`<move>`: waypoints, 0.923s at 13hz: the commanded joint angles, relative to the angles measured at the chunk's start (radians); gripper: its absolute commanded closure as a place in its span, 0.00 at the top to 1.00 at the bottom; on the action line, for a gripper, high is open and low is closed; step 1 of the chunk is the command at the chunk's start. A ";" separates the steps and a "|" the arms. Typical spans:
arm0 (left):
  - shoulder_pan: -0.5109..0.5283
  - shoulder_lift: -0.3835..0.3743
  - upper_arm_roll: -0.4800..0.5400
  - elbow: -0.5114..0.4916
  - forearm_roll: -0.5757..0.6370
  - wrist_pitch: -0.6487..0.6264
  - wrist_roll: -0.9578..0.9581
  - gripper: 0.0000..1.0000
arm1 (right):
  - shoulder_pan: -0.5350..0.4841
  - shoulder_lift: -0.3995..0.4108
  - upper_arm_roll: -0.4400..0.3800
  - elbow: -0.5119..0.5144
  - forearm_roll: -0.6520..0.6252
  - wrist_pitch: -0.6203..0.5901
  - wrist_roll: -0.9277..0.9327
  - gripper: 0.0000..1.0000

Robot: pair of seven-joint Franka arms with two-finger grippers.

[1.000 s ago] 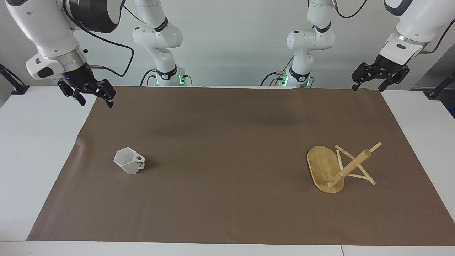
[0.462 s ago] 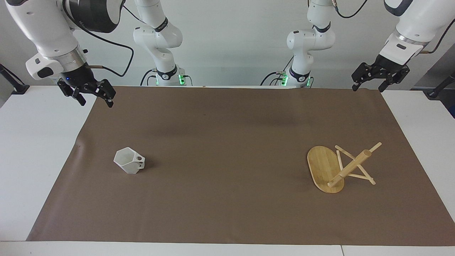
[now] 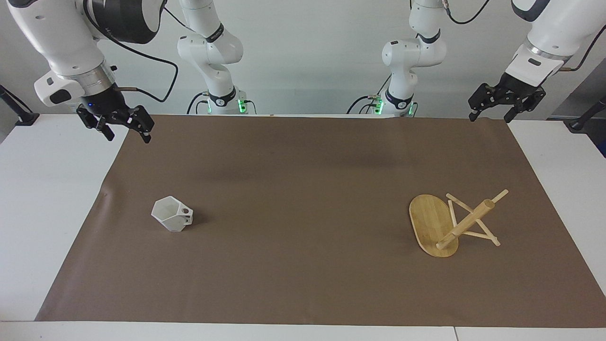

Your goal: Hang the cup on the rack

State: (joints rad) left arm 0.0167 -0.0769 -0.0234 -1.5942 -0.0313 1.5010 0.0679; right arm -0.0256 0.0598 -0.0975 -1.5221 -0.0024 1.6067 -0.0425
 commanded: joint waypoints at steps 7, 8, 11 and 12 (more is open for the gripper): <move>0.000 -0.027 -0.001 -0.035 0.019 0.019 -0.010 1.00 | -0.005 -0.034 0.001 -0.050 0.018 0.022 -0.022 1.00; 0.000 -0.027 -0.001 -0.035 0.019 0.019 -0.010 1.00 | -0.005 -0.035 -0.001 -0.070 0.018 0.076 -0.023 1.00; 0.000 -0.027 -0.001 -0.035 0.019 0.019 -0.010 1.00 | -0.005 -0.046 -0.002 -0.163 0.018 0.243 -0.022 1.00; 0.000 -0.027 -0.001 -0.035 0.019 0.019 -0.010 1.00 | -0.005 -0.044 -0.002 -0.194 0.018 0.289 -0.022 1.00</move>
State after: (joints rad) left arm 0.0168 -0.0769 -0.0234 -1.5942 -0.0313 1.5010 0.0679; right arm -0.0256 0.0517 -0.0985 -1.6166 -0.0024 1.8022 -0.0425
